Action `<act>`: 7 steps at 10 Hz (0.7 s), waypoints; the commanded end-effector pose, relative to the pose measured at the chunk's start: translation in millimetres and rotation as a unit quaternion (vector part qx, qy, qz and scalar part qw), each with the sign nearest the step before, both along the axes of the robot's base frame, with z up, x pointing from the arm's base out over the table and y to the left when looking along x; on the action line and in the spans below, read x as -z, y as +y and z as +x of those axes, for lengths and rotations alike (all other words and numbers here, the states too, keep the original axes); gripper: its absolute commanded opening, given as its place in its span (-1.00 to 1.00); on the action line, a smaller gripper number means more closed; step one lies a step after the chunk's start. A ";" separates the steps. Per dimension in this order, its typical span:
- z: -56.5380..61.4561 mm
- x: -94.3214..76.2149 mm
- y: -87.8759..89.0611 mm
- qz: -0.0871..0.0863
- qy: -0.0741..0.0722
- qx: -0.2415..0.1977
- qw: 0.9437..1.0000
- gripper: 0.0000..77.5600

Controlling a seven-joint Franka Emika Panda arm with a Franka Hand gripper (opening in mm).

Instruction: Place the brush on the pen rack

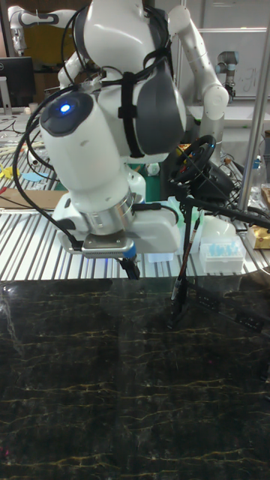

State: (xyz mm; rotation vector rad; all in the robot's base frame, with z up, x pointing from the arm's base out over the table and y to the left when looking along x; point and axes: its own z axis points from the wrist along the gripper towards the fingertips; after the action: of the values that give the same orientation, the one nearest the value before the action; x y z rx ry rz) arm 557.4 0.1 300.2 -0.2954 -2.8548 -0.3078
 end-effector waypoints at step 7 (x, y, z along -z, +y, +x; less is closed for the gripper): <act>-3.0 -5.5 13.7 -0.106 -0.070 -0.051 0.991 -0.96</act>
State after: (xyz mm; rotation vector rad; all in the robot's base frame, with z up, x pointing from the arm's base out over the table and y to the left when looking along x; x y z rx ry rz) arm 552.8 11.7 306.0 -0.2145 -3.0124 -0.0973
